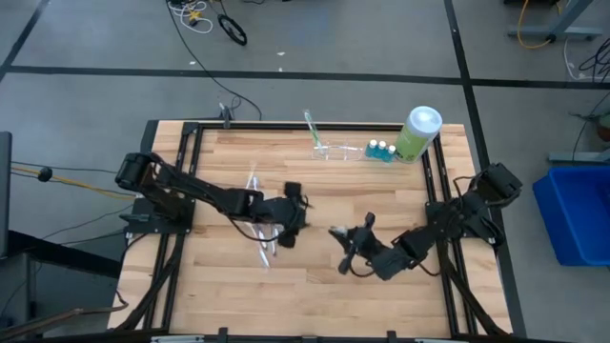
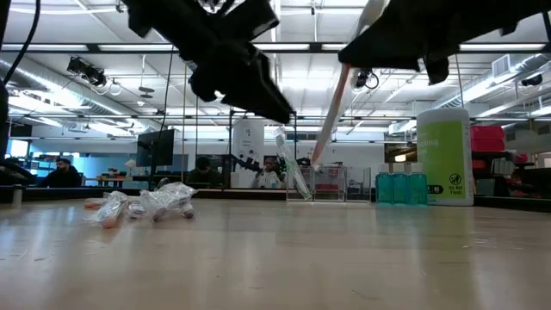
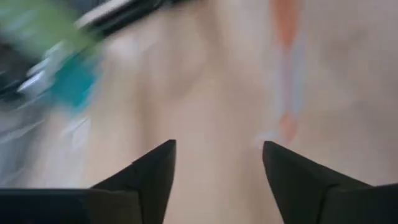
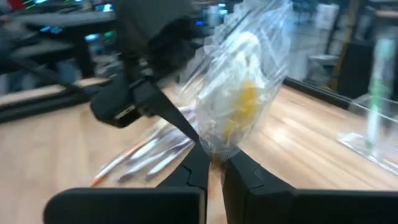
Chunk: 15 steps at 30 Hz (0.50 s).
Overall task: Pick & Place toothbrushing station
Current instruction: Put the middle orange toothbrush into the middle section of the transparent organizer
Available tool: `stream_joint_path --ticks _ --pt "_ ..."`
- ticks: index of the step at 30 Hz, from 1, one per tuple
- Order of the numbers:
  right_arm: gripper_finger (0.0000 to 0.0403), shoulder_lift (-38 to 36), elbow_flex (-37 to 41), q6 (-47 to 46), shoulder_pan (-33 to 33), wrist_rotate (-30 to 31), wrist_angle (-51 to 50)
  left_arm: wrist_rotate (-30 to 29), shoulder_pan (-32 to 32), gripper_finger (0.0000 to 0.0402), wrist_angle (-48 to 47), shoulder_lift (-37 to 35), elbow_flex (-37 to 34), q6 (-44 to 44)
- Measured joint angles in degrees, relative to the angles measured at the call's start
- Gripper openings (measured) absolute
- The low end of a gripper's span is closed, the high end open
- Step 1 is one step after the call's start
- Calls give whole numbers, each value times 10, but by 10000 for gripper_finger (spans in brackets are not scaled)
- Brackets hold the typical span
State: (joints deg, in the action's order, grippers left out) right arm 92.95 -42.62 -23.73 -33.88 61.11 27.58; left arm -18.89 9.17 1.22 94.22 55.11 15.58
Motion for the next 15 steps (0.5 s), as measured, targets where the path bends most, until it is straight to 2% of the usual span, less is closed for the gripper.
stream_joint_path --ticks 5,9,13,15 --pt "33 0 0 -61 52 30 -3 -180 14 264 -130 -41 0 -68" --pt "34 -11 -7 -62 114 49 -7 -261 28 260 -191 -38 -2 -140" --pt "22 -48 -29 -10 182 43 -13 -301 49 248 -161 -27 -39 -189" --pt "22 -73 -45 10 222 25 -45 -313 61 242 -102 -24 -66 -202"
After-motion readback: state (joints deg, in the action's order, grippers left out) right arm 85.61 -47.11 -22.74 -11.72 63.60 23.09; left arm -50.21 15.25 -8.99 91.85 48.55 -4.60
